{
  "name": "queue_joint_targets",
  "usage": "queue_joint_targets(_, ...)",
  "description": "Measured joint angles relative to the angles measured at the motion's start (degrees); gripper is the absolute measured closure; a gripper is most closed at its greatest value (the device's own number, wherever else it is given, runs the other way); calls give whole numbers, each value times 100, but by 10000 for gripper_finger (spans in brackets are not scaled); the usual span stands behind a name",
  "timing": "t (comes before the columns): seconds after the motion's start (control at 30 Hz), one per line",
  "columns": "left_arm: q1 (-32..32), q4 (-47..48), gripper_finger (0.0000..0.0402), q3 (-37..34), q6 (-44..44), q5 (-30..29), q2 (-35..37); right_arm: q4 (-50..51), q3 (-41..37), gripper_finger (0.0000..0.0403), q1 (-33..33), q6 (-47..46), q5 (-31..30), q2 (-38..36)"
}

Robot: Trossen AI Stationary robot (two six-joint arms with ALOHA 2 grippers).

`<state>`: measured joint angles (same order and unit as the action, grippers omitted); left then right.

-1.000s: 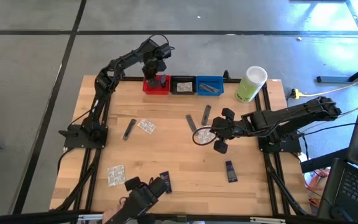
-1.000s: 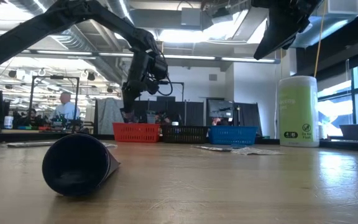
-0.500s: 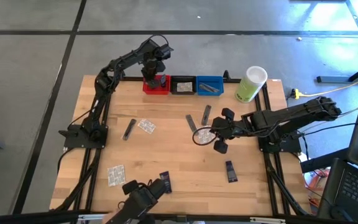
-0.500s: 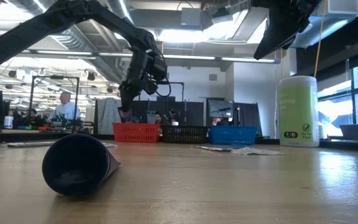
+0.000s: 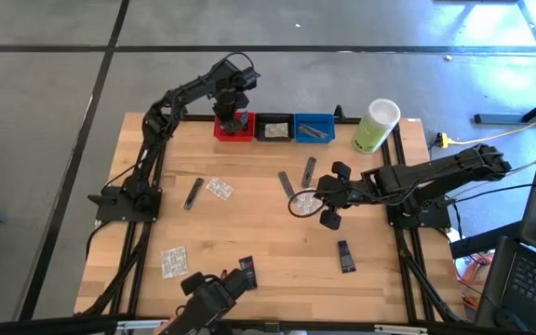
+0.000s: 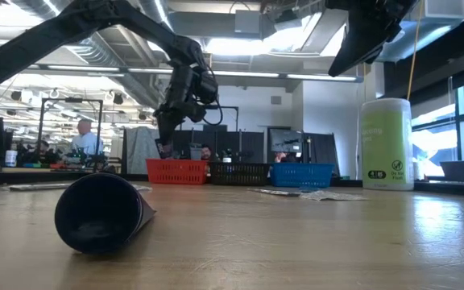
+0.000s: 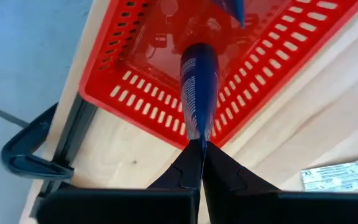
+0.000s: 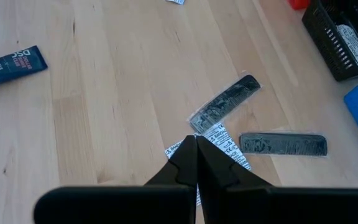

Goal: Pick & Place Travel size toiletries
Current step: Put the blue shave cream into the red bin

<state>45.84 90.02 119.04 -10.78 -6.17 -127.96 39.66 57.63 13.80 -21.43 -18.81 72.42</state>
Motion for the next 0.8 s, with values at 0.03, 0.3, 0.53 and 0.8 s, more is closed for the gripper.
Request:
queue_joint_targets(0.03,0,0,400,0,23,-56,0,0,0,401,0,0,2,0)
queue_joint_targets(0.3,42,0,400,-4,-26,-117,375,1,0,401,-1,91,2,0)
queue_joint_targets(0.53,50,-5,400,-102,105,14,439,0,0,401,-9,90,43,0)
queue_joint_targets(0.8,75,0,400,-384,195,10,439,0,0,401,-9,92,43,0)
